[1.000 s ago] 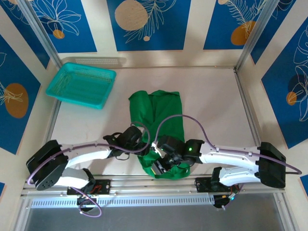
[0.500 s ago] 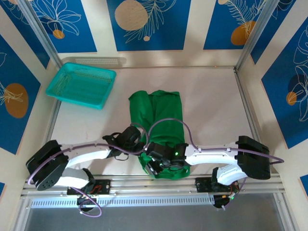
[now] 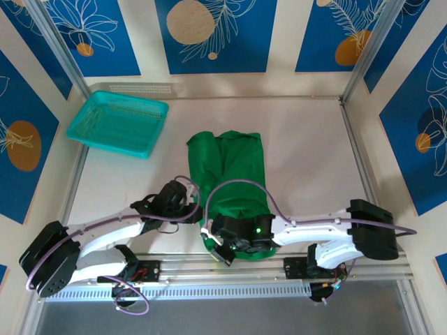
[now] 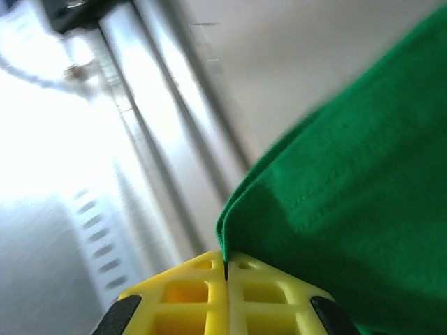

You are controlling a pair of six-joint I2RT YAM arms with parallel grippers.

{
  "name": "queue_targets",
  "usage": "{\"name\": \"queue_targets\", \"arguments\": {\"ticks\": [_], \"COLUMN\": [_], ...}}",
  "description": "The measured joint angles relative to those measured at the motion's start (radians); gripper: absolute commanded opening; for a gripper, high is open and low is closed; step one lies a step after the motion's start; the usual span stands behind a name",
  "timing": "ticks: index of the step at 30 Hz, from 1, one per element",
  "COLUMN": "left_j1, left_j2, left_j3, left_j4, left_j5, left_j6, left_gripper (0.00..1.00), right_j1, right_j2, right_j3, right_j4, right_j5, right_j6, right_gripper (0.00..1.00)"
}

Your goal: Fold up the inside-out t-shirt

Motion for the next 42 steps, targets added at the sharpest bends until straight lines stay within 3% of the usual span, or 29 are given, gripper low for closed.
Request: {"name": "queue_targets", "arguments": {"ticks": [4, 9, 13, 16, 19, 20, 24, 31, 34, 38, 42], "left_j1": [0.076, 0.112, 0.121, 0.121, 0.121, 0.121, 0.122, 0.122, 0.122, 0.122, 0.122], "left_j2": [-0.025, -0.035, -0.038, -0.056, -0.082, -0.091, -0.108, -0.106, -0.095, -0.090, -0.100], "left_j3": [-0.010, -0.010, -0.013, -0.025, -0.035, -0.035, -0.025, 0.022, 0.026, 0.064, 0.135], "left_j4": [-0.001, -0.005, 0.008, 0.013, 0.008, 0.006, -0.026, -0.102, -0.115, -0.143, -0.181], "left_j5": [0.033, 0.070, 0.090, 0.114, 0.133, 0.136, 0.138, 0.155, 0.185, 0.238, 0.260], "left_j6": [-0.079, -0.139, -0.156, -0.156, -0.156, -0.156, -0.140, -0.106, -0.101, -0.097, -0.076], "left_gripper": [0.00, 0.00, 0.00, 0.00, 0.00, 0.00, 0.00, 0.00, 0.00, 0.00, 0.00], "right_j1": [0.015, 0.044, 0.047, 0.006, -0.081, -0.124, -0.337, -0.817, -0.867, -0.861, -0.869], "right_j2": [-0.028, 0.040, 0.044, -0.015, -0.112, -0.142, -0.232, -0.185, -0.107, 0.019, 0.095], "right_j3": [-0.029, -0.016, -0.016, -0.017, -0.001, 0.014, 0.053, 0.068, 0.095, 0.197, 0.291], "right_j4": [0.003, -0.012, -0.016, -0.024, -0.088, -0.118, -0.175, -0.233, -0.223, -0.214, -0.206], "right_j5": [-0.047, -0.065, -0.076, -0.044, 0.055, 0.098, 0.158, 0.047, 0.029, -0.045, -0.068], "right_j6": [-0.105, -0.210, -0.235, -0.214, -0.166, -0.142, -0.029, 0.208, 0.246, 0.235, 0.224], "right_gripper": [0.03, 0.32, 0.38, 0.48, 0.67, 0.69, 0.70, 0.67, 0.65, 0.71, 0.71]}}
